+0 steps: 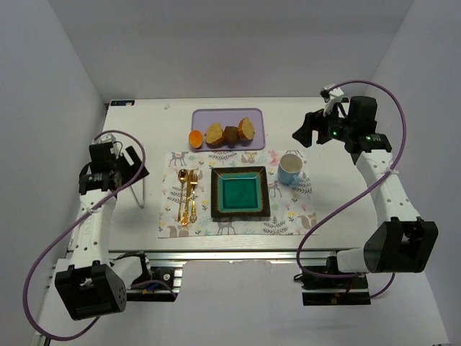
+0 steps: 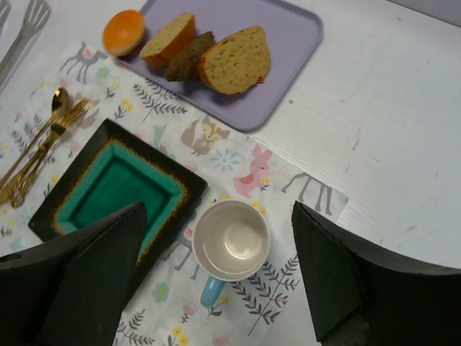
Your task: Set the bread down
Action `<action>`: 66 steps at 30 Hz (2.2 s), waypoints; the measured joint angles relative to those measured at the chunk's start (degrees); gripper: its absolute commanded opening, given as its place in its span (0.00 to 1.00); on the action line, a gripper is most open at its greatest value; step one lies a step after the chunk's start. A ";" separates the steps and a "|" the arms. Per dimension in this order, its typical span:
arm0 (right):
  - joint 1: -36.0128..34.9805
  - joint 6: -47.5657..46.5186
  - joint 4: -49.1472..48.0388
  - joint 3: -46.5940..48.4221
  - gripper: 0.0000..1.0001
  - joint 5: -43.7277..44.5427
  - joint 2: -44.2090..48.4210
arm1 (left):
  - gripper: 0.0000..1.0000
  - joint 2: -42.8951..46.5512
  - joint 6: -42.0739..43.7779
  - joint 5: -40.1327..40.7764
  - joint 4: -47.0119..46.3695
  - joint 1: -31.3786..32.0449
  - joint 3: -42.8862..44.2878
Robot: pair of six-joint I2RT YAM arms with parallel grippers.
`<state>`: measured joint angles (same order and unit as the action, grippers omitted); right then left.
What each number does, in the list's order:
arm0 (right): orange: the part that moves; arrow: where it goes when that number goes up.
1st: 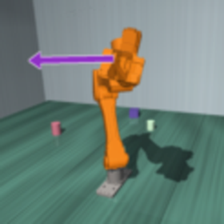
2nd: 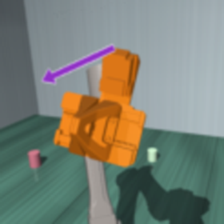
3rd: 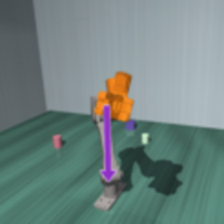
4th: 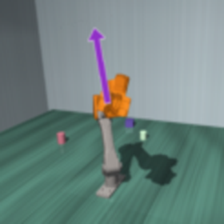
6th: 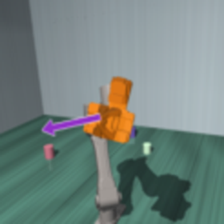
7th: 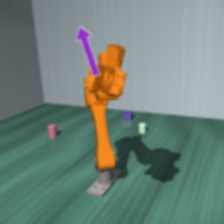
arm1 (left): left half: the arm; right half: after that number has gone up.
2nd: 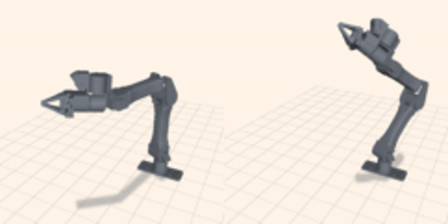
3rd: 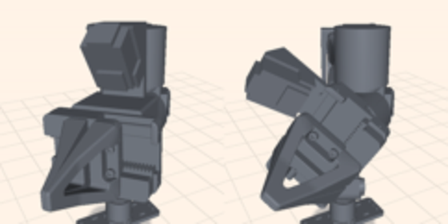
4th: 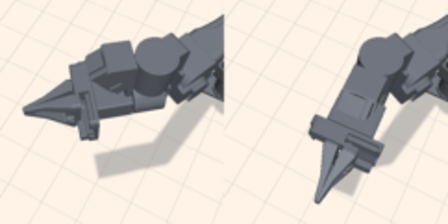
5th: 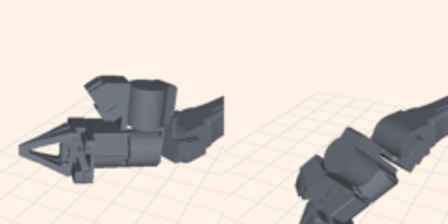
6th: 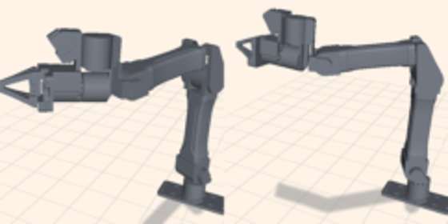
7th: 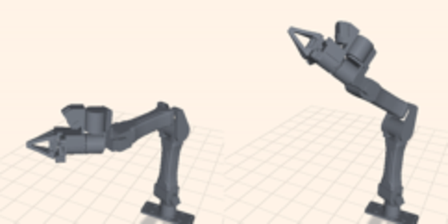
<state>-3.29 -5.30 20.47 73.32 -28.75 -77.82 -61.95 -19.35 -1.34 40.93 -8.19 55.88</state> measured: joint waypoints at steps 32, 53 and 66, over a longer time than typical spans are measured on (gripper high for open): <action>0.55 -7.39 -0.31 -2.14 0.89 -18.93 -6.54 | 0.95 -30.16 7.37 -3.80 -1.09 -8.46 4.02; 0.57 -4.31 -0.85 0.52 0.89 -19.47 -11.32 | 0.65 -41.11 11.69 5.18 -4.57 -0.63 8.37; 0.90 -4.33 -0.55 0.52 0.89 -20.13 -11.32 | 0.40 -42.53 9.57 5.81 -5.84 -0.68 9.92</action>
<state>-2.39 -9.63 19.92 73.84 -48.88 -89.14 -104.49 -9.78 4.47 35.09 -8.86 65.80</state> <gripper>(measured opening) 0.894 0.493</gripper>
